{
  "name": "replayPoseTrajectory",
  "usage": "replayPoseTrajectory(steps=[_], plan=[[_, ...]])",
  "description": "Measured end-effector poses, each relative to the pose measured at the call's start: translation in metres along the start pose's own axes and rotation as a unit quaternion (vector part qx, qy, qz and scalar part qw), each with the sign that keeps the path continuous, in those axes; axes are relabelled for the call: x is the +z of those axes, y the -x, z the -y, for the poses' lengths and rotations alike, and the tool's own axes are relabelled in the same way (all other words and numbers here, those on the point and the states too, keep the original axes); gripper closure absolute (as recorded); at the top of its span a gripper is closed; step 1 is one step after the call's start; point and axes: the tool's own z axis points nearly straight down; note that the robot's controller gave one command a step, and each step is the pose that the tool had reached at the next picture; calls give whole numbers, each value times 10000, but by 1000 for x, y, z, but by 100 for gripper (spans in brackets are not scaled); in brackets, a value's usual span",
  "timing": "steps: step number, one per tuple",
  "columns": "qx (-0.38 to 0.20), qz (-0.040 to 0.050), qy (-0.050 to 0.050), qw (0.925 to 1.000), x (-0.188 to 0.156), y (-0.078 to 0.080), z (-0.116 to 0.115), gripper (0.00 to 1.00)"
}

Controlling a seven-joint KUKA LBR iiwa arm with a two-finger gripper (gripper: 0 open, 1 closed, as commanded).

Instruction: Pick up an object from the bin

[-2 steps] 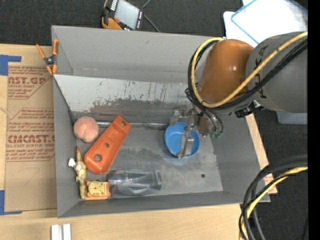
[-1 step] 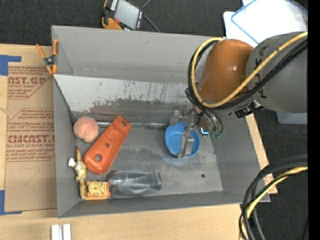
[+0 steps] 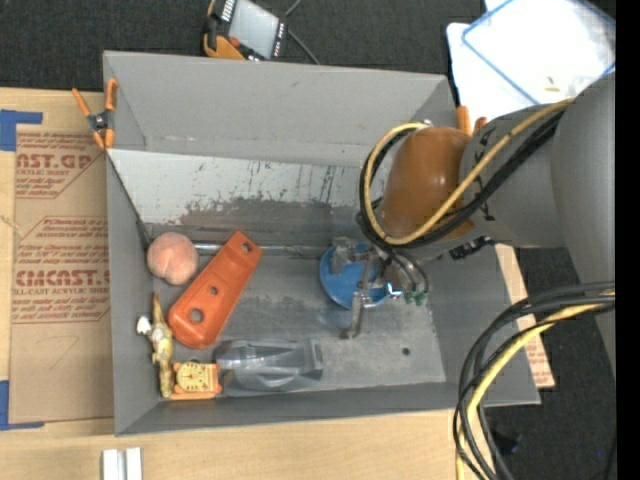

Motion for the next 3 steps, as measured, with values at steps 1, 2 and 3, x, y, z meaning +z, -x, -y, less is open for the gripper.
replayPoseTrajectory(steps=[1, 2, 3], plan=[[-208, 73, -4, 9998, -1, 2, -2, 100], [-208, 73, -3, 9998, -1, 2, -2, 100], [-209, 65, -2, 9998, 0, 1, -2, 0]])
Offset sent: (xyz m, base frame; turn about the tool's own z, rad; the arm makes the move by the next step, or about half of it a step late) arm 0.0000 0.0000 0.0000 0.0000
